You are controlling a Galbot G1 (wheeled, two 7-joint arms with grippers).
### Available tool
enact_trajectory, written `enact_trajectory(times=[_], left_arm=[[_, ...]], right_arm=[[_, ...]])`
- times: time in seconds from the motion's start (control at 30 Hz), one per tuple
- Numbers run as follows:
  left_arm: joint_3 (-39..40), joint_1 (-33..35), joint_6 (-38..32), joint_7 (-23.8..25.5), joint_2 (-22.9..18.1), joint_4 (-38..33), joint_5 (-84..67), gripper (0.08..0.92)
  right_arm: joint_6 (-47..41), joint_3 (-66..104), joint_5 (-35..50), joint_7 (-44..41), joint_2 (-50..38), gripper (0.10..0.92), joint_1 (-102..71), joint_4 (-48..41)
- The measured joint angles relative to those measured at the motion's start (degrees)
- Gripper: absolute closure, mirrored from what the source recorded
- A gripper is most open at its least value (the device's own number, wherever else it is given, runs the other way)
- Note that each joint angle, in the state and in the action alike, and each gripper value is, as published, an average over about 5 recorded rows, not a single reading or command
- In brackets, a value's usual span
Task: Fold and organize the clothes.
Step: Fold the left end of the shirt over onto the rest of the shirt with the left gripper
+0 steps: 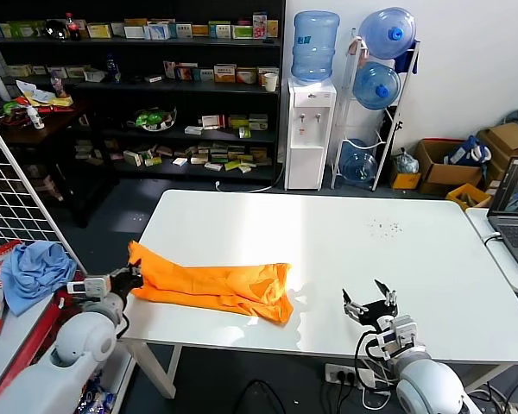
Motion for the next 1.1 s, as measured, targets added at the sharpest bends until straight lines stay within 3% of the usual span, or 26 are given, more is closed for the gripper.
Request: enact_trajectory(times=[0.37,0.9,1.1], left_arm=[[8.3,-1.2,0.3,-2.3,-8.0,-4.3,1.4,0.873],[19.2,-7.9,-0.2,-3.5,-22.9,2.3,2.6,0.871],[21.8,-8.4,-0.1,-2.7,-25.3,3.6,2.3,0.757]], right_arm=[[2.2,0.2,-0.9,0.6,1.7,0.203,0.9,-1.9],[2.3,-0.5,-1.1,0.9,3.3,0.203,3.5,-5.0],[2.3,-0.8,-0.9,0.9,3.3,0.203,4.7,-6.3]])
